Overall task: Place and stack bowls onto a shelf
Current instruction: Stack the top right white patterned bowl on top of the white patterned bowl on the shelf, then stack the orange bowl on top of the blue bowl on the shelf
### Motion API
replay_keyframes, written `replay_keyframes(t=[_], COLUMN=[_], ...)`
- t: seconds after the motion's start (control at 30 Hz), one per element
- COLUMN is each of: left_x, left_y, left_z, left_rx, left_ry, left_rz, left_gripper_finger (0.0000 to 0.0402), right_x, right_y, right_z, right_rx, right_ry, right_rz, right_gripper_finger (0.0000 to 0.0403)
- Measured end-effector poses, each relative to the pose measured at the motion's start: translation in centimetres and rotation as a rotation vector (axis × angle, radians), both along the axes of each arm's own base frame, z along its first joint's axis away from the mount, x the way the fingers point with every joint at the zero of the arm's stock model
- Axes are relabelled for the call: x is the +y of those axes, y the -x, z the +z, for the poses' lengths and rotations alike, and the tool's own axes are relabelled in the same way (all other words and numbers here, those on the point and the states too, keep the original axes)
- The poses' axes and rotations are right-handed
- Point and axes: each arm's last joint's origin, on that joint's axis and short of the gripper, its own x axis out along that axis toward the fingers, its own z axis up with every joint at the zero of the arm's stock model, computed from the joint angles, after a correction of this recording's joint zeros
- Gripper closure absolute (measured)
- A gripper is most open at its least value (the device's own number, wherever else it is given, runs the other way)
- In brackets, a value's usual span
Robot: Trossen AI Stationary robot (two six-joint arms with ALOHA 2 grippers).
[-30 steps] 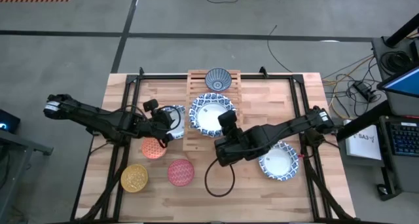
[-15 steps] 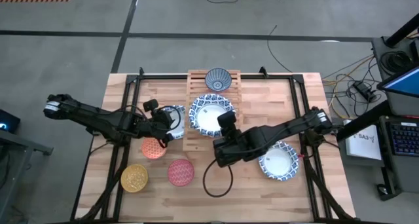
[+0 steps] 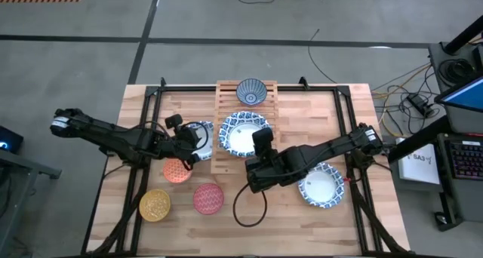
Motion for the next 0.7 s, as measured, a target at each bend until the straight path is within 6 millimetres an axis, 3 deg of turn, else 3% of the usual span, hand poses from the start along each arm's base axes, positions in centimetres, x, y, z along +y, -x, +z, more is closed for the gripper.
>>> replay_keyframes(t=[0.33, 0.57, 0.7], left_x=[0.0, 0.0, -0.3], left_y=[0.0, 0.0, 0.0], left_z=[0.0, 0.0, -0.1], left_rx=[-0.009, -0.047, -0.054], left_ry=[0.007, 0.045, 0.091], left_rz=[0.006, 0.044, 0.033], left_gripper_finger=[0.0251, 0.0251, 0.0251], right_x=[0.0, 0.0, 0.3], right_y=[1.1, 2.9, 4.1], right_z=[1.7, 3.4, 3.4], right_rx=[-0.090, -0.145, -0.165], right_ry=[-0.125, -0.280, -0.312], right_rz=[-0.073, -0.114, -0.134], right_gripper_finger=[0.0253, 0.0261, 0.0280])
